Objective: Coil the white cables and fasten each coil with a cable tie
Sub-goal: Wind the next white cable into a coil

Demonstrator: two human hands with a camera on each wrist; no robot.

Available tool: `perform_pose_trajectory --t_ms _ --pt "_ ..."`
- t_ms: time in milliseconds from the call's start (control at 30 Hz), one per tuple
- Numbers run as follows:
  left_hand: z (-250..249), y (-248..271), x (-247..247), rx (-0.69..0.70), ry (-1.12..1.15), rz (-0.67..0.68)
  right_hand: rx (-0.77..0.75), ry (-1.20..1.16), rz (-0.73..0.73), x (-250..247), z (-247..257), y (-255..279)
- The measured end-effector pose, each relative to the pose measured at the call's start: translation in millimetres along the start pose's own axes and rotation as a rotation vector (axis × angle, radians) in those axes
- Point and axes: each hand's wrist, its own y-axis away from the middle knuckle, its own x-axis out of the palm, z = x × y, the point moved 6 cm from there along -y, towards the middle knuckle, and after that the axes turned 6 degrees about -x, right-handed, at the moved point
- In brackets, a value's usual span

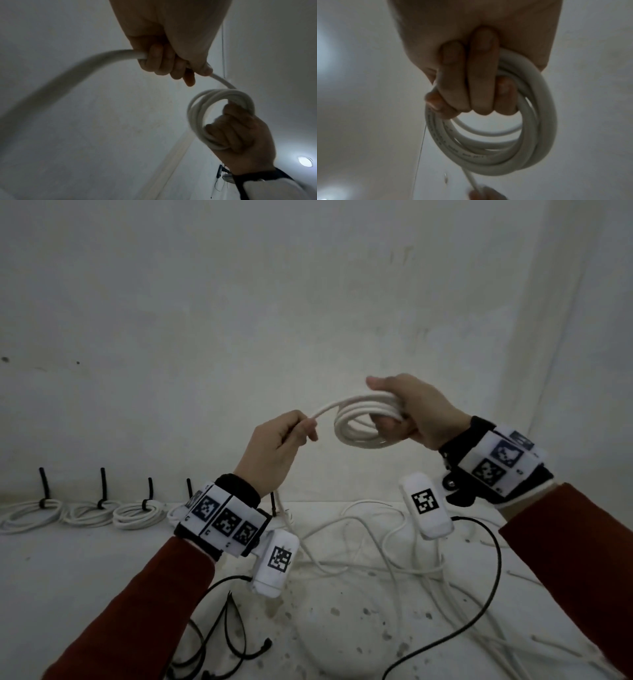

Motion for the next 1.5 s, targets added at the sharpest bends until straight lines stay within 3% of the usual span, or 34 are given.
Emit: perform_pose_trajectory --t_ms 133,233,433,667,800,900,1033,1100,1233,1367,1500 --pt "37 14 19 -0.206 0.25 0.014 -0.027 -0.401 -0.011 -15 8 1" --pt "57 29 41 -0.283 0.35 0.023 -0.074 -0.598 -0.1 -24 14 -2" --pt "70 42 67 -0.342 0.342 0.026 -0.165 -0.788 -0.314 -37 28 -11" --pt "60 64 82 -0.387 0.342 0.196 -0.305 -0.93 -0.473 -44 36 -21" --pt "40 78 76 -0.312 0.231 0.285 -0.431 -0.994 -0.486 -45 37 -30" --pt "19 80 65 -0.196 0.057 0.261 -0.491 -0.815 -0.531 -44 30 -36" --pt "-1 71 50 -0.091 0.01 0.206 -0.552 -0.099 -0.487 -30 25 -40" --pt "-8 65 42 -0.045 0.02 0.17 -0.508 0.271 -0.353 -17 18 -40" --pt "-17 51 17 0.042 -0.086 0.027 -0.239 0.828 0.01 3 -1 -30" --pt "-13 32 -5 0.051 -0.136 -0.048 -0.133 0.948 0.215 9 -3 -8" --pt "-13 13 5 0.07 -0.143 0.015 -0.098 0.853 0.157 4 0 8"
